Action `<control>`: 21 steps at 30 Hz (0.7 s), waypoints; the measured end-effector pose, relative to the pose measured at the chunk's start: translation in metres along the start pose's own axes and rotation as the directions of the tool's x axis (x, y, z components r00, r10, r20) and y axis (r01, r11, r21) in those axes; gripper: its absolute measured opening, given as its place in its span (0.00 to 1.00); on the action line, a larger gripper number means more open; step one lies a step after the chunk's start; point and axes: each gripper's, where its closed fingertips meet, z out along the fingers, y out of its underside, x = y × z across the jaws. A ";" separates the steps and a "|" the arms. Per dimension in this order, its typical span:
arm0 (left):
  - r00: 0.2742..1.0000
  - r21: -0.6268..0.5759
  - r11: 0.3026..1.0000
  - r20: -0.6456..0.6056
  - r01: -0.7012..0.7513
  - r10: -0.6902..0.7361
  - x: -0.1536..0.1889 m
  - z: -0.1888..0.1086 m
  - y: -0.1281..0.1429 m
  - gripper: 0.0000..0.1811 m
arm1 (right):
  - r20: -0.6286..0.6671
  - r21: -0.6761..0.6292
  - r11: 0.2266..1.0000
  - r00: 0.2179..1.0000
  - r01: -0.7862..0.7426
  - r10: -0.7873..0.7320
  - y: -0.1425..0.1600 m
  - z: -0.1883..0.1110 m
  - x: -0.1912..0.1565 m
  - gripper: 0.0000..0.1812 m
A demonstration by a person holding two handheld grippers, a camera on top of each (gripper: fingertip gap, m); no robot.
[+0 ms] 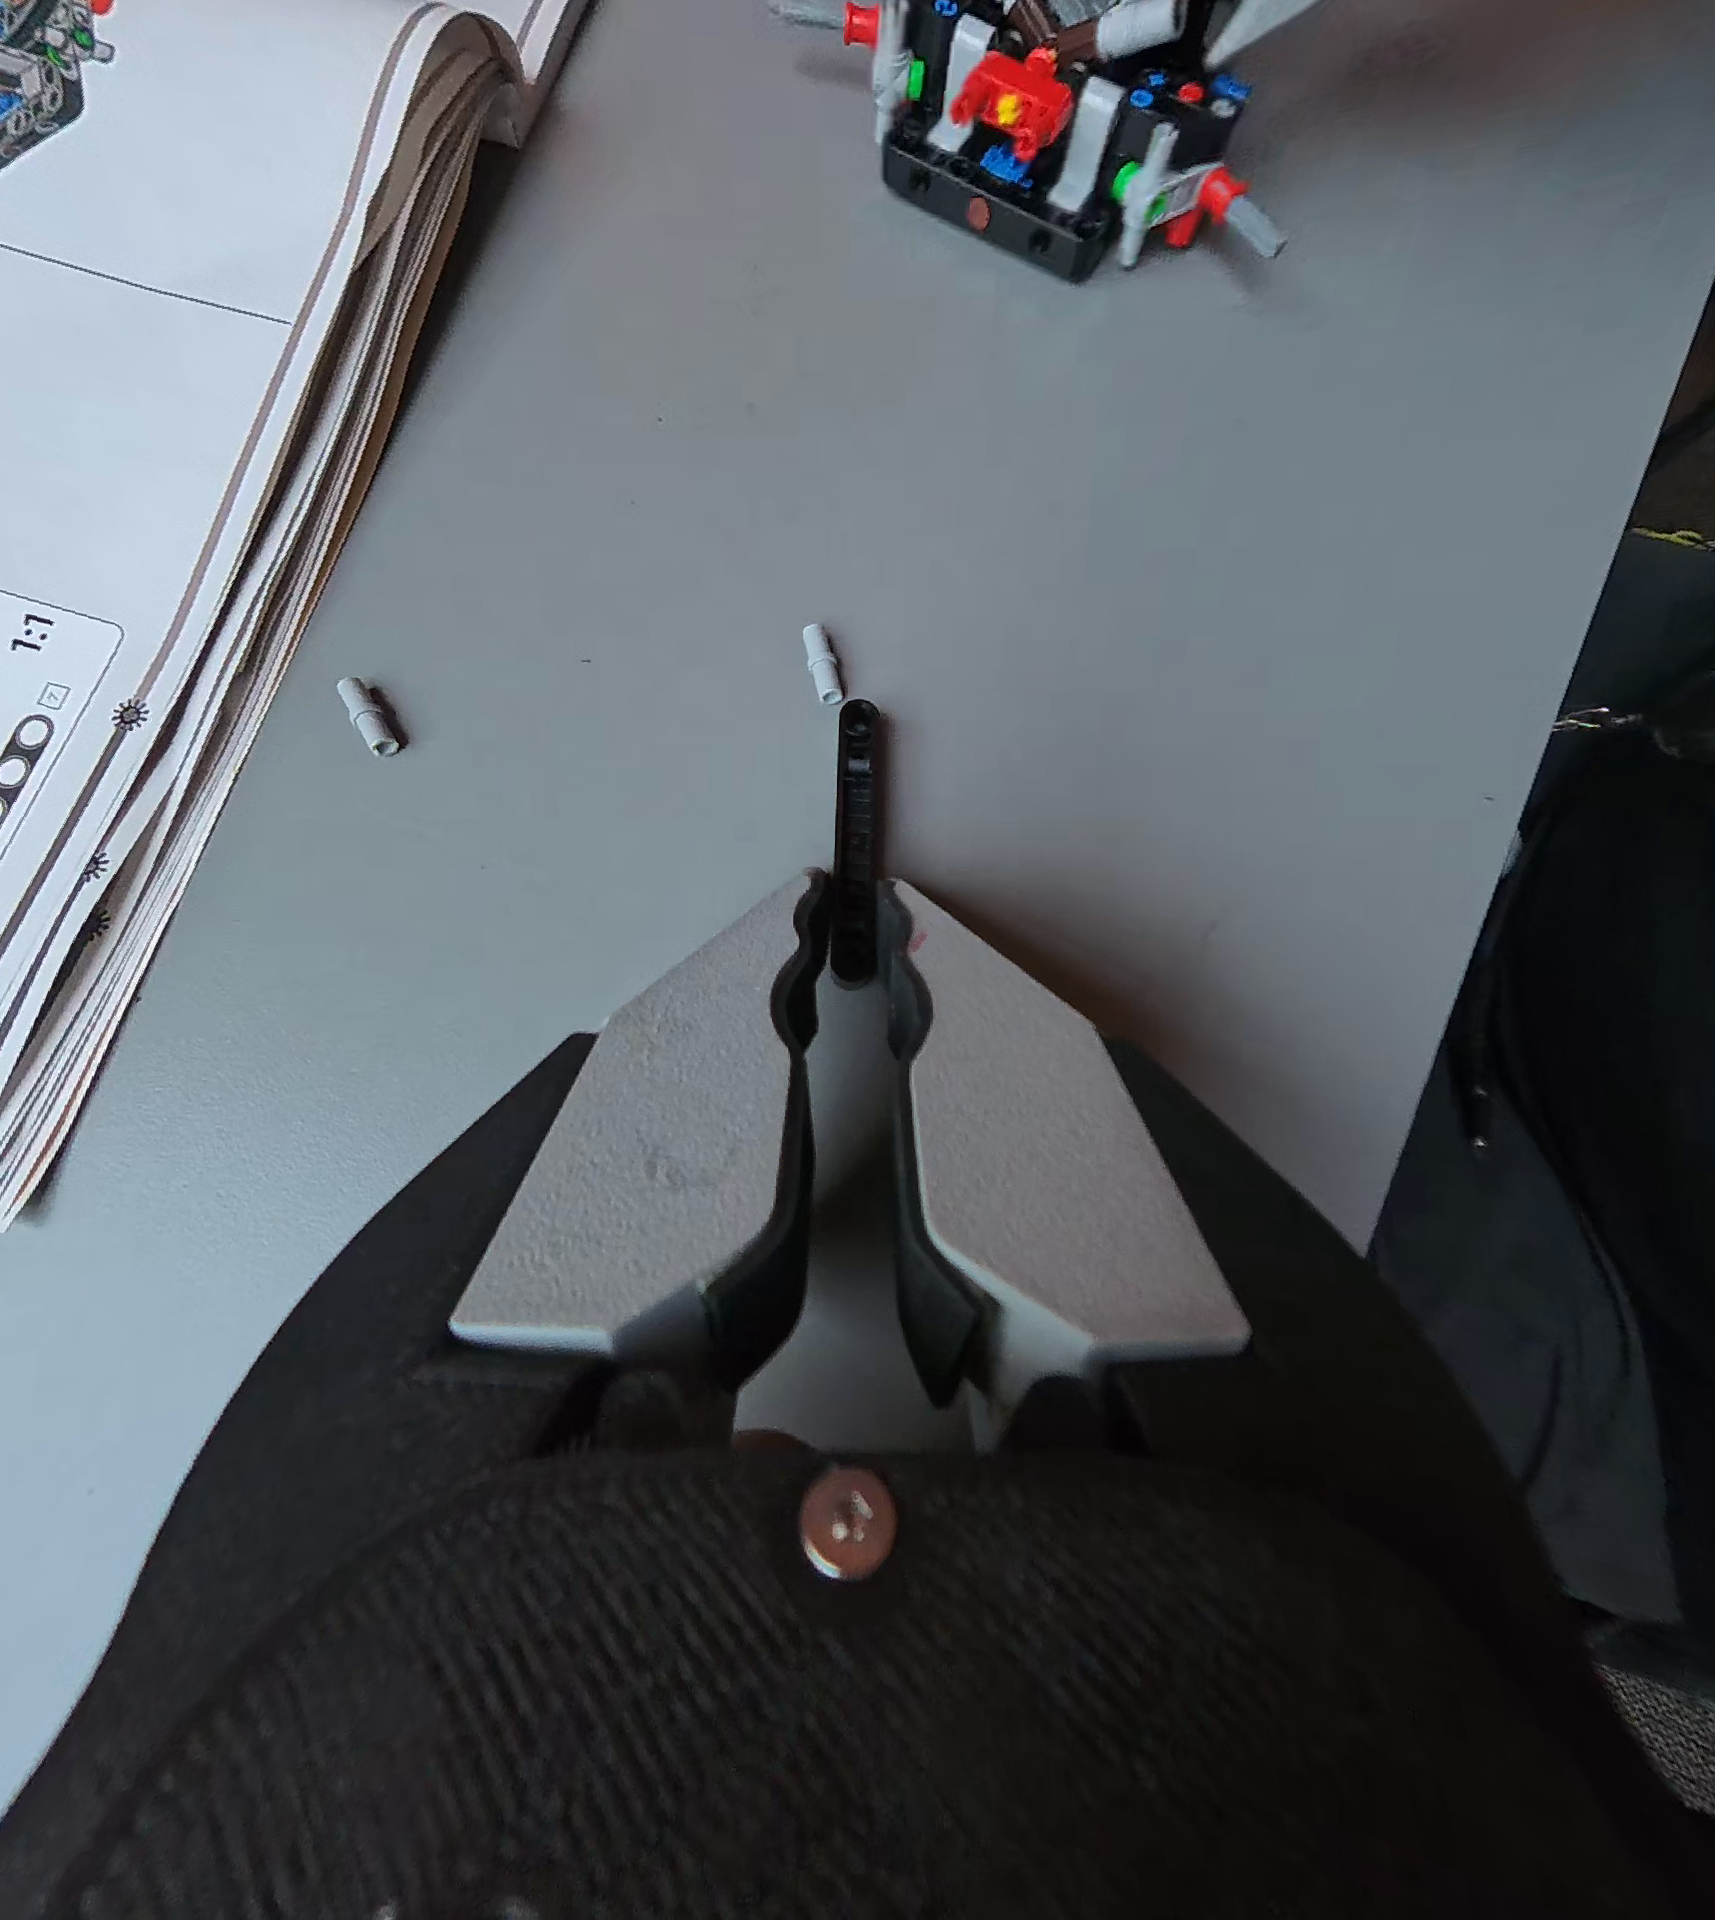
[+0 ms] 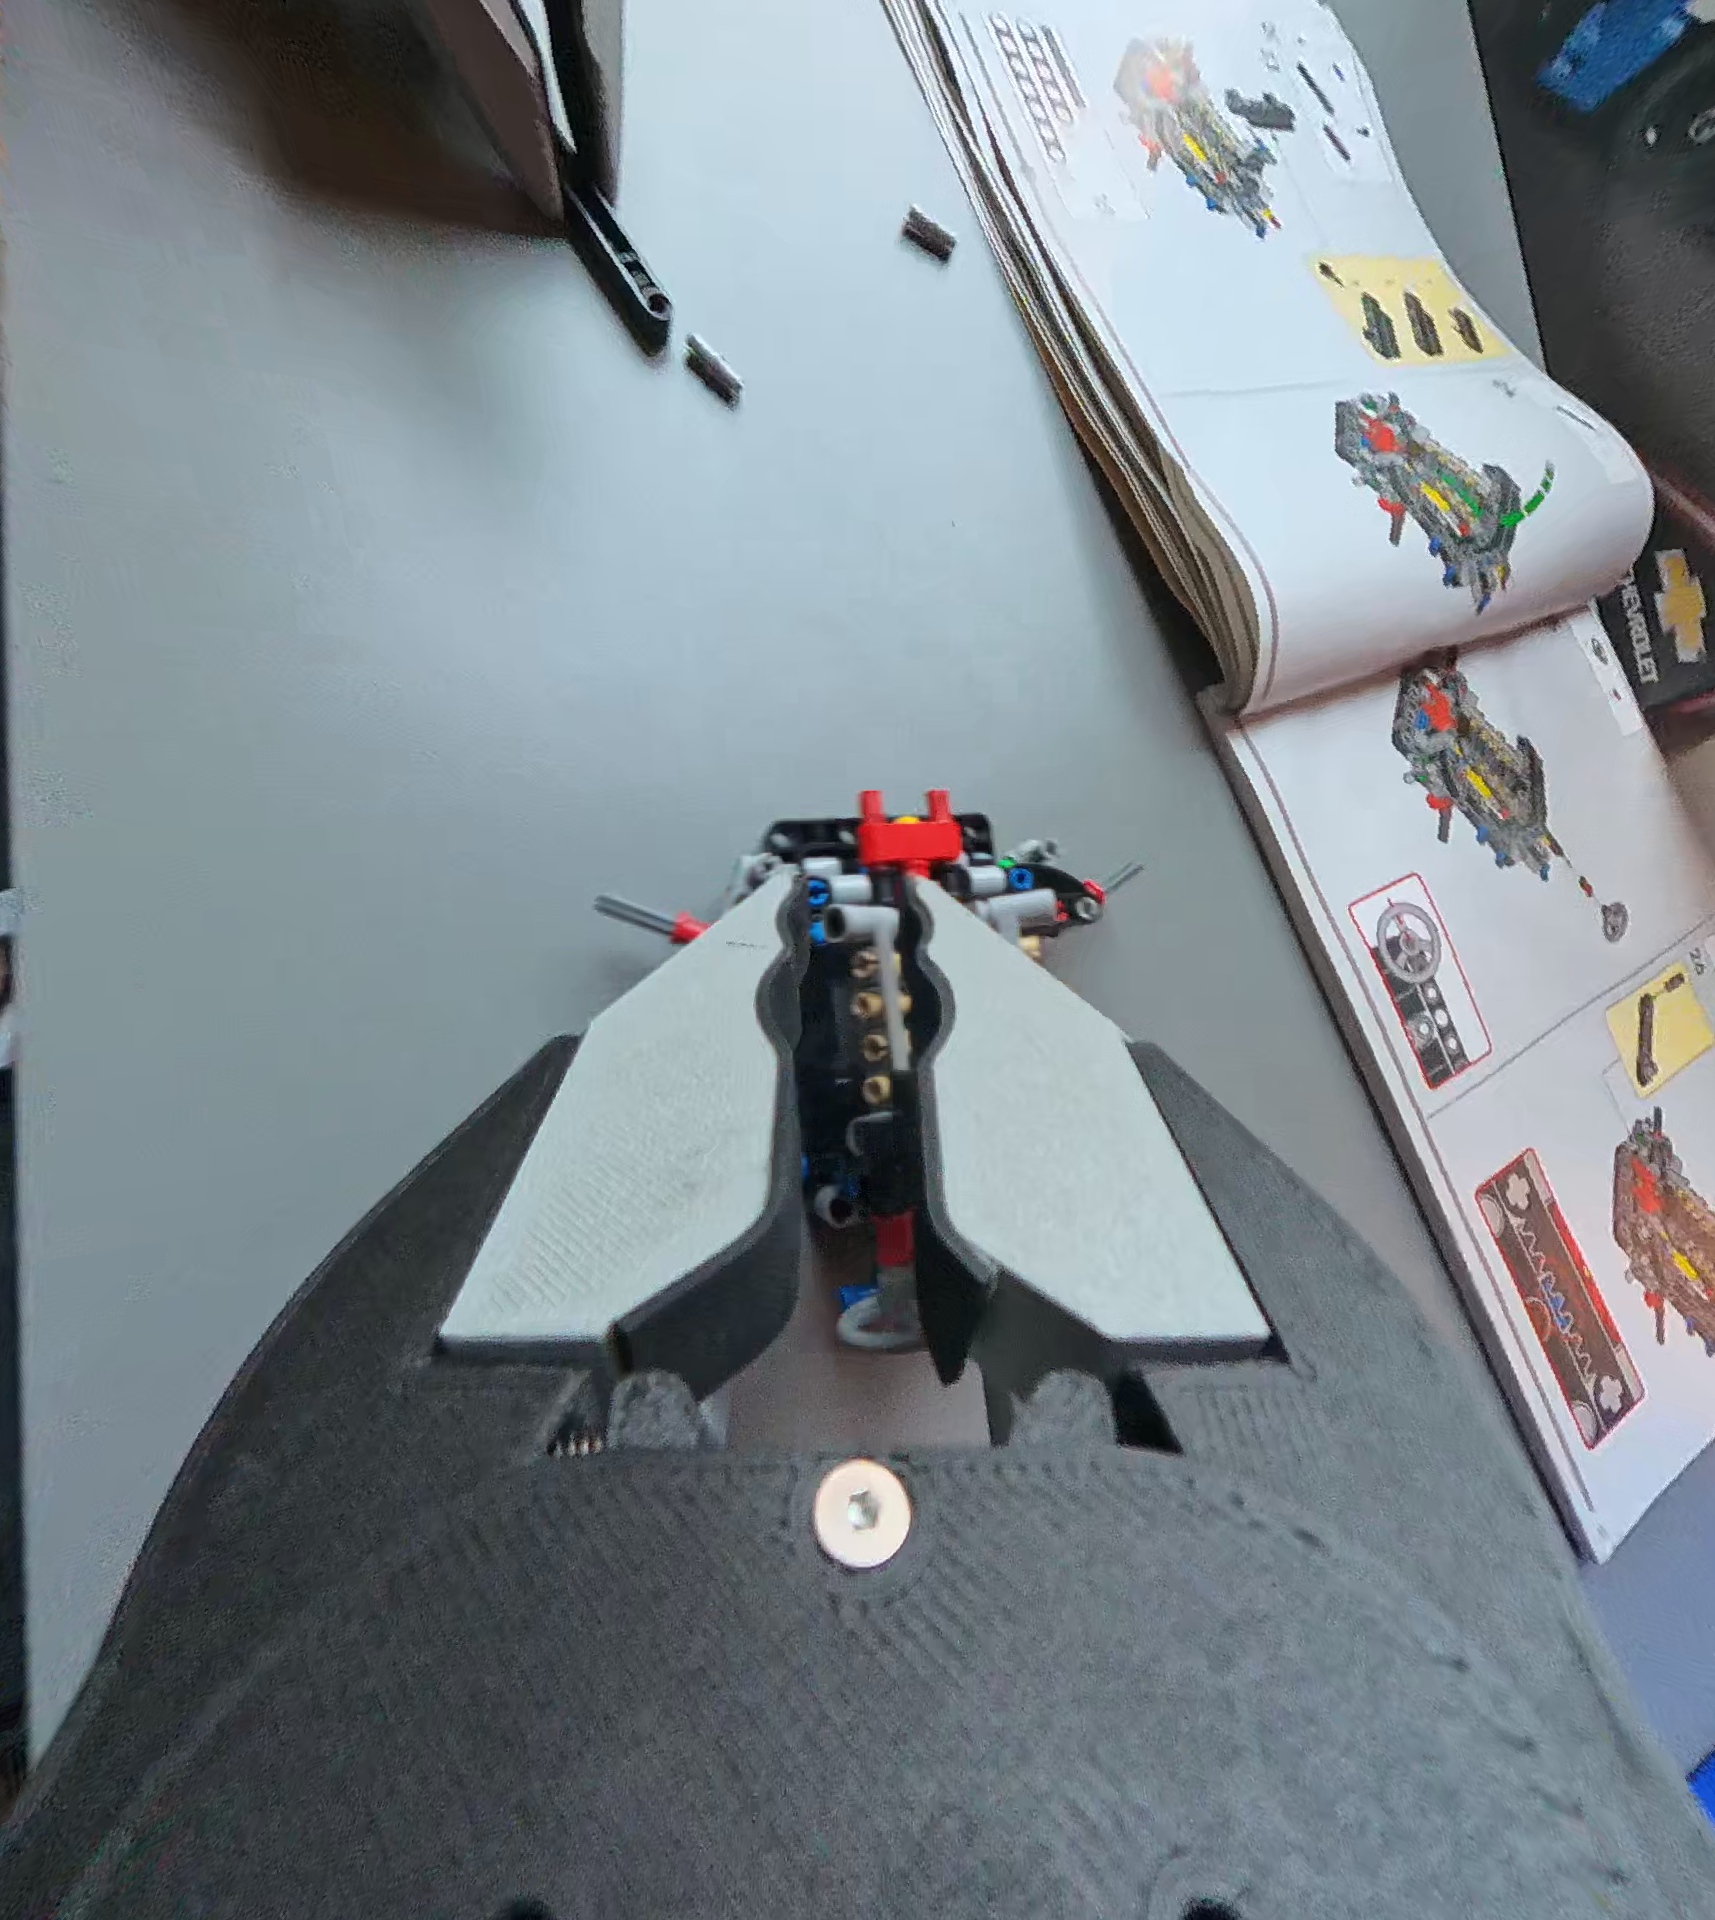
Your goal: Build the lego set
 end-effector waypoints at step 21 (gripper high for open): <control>1.000 0.000 1.000 -0.007 -0.015 0.015 0.002 0.000 0.000 0.03 | 0.169 0.255 0.961 0.984 -0.103 0.061 -0.068 0.012 -0.021 0.09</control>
